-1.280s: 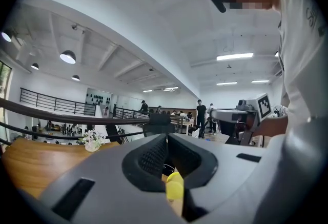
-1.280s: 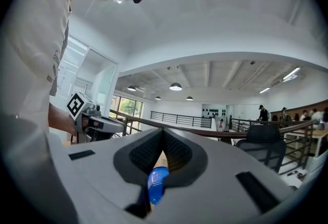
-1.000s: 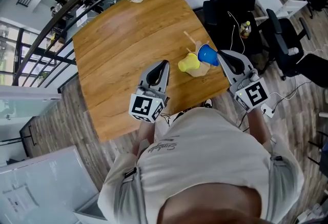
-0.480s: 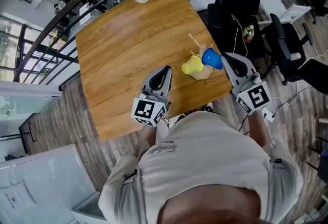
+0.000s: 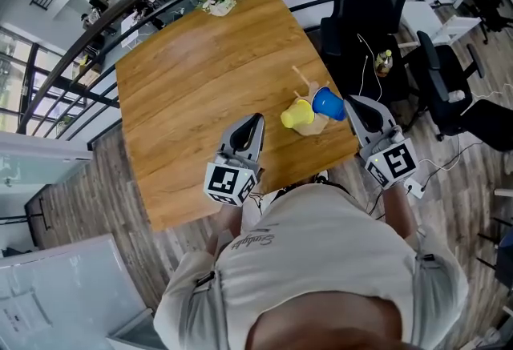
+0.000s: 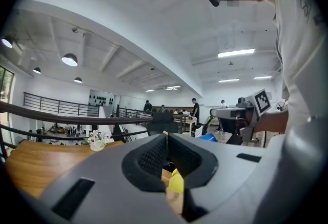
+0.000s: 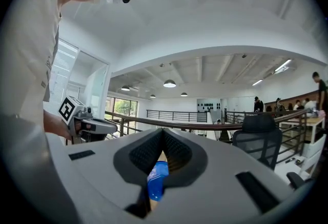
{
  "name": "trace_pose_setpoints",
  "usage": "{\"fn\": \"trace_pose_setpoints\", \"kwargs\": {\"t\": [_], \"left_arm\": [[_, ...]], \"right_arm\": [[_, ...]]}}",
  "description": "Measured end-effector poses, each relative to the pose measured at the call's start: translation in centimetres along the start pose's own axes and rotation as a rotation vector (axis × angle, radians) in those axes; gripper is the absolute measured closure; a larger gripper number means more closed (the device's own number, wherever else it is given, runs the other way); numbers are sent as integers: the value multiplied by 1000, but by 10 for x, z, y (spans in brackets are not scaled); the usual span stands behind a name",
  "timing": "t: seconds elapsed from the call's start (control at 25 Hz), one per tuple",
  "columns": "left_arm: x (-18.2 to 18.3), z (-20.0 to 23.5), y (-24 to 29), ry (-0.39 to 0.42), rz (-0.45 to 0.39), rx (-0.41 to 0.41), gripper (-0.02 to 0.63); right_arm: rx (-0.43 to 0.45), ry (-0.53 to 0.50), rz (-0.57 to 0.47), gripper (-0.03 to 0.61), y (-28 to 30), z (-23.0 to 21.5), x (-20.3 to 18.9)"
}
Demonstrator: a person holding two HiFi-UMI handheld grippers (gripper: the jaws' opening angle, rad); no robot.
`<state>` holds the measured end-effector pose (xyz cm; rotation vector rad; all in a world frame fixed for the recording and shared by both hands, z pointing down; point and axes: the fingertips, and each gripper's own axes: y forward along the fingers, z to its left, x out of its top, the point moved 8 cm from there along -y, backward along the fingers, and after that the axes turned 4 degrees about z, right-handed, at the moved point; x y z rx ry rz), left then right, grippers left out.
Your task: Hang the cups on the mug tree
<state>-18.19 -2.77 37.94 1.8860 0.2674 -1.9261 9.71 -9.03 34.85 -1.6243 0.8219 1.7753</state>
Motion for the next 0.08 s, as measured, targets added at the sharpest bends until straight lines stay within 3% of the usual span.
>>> {"fn": "trace_pose_setpoints", "kwargs": {"t": [0.08], "left_arm": [[0, 2, 1, 0, -7, 1, 592]], "right_arm": [[2, -11, -1, 584, 1, 1, 2]]}}
